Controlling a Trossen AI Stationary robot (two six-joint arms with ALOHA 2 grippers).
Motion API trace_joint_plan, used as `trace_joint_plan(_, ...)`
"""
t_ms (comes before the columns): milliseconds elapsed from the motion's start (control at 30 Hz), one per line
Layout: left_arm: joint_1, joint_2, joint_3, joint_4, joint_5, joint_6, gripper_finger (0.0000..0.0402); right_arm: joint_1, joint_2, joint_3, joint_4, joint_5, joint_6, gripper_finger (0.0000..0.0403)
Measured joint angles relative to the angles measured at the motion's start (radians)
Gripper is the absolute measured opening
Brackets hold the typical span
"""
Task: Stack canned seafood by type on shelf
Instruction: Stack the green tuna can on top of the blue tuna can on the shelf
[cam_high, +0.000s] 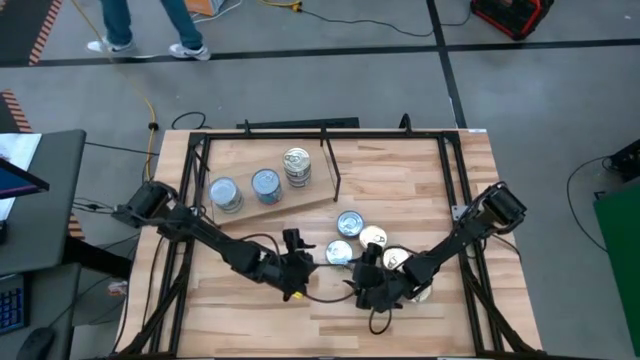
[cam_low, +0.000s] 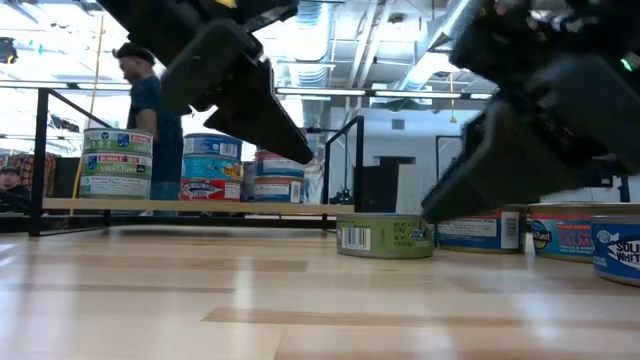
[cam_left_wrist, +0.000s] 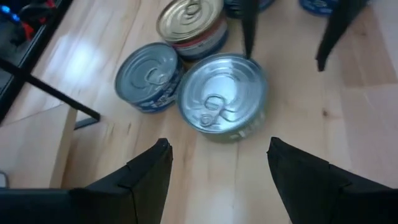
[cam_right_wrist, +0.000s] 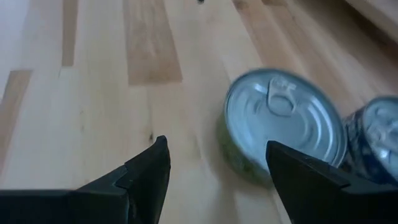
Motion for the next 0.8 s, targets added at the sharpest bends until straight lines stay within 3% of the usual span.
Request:
trace_joint_plan(233, 0.007, 0.0, 0.0, 0.004, 0.008, -0.027, 0.0252, -0.001, -0.001, -0.129, 0.221, 0.017, 0.009, 0.0291)
trace_joint_plan(800, 0.008, 0.0, 0.0, 0.052, 0.051, -0.005, 0.0252, -0.025, -0.022, -0.106, 0.233, 0.019, -0.073, 0.0291)
